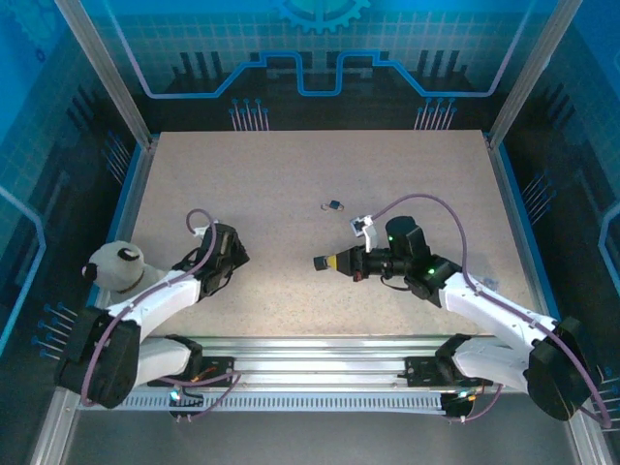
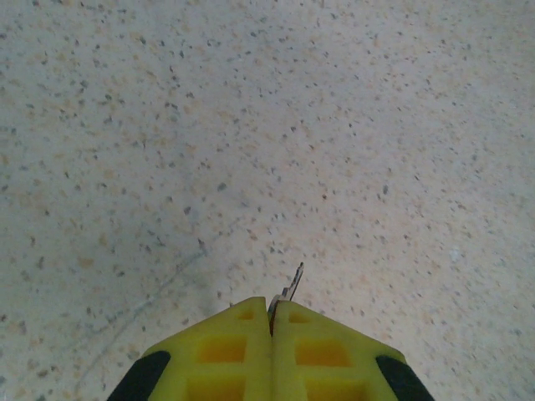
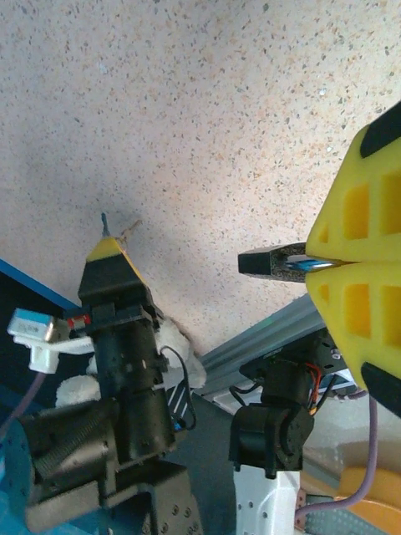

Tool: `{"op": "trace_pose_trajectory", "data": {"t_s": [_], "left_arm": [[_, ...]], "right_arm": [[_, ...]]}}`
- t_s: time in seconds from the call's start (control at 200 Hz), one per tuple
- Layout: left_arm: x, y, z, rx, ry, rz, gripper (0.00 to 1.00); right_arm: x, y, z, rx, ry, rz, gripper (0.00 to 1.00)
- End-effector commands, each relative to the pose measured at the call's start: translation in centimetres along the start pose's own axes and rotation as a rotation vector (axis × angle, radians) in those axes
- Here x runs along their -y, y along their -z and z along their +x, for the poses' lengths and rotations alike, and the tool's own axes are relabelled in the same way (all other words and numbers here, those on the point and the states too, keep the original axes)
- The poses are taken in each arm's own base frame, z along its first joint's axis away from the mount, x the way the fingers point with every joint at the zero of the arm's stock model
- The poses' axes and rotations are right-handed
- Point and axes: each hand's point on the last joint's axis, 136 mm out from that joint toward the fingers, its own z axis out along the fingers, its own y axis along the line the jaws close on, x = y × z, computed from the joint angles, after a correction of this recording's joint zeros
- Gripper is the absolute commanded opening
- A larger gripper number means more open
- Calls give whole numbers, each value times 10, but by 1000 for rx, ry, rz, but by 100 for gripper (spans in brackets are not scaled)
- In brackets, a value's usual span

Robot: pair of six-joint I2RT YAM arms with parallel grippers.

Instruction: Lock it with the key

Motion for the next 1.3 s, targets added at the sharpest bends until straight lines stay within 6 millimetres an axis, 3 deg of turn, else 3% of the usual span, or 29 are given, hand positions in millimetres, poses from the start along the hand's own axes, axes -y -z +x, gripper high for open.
{"op": "trace_pose_trajectory", "data": {"t_s": [0.0,0.33,0.6,0.966,0.991,1.156,1.296], "left_arm": [[10,-7,-25,69,-37,-24,0],[0,-47,-22,-7,-19,-106,0],[3,-56,-21,-37,-27,-111,0],[8,-53,-28,-31,-45,-110,15],[9,-53,-29,-30,-46,-109,17],[13,-49,-34,-20,-50,-100,23],[18,-37,-41,-2,-44,-79,39]], "right_arm": [[-6,-5,-5,-2,59,17,0],[-14,-28,10,-91,85,-1,0],[-17,-47,15,-157,83,-16,0],[-6,-80,19,-239,43,-17,0],[-11,-82,9,-225,54,-26,0],[-7,-97,7,-250,48,-23,0],[0,-112,1,-264,41,-11,0]]}}
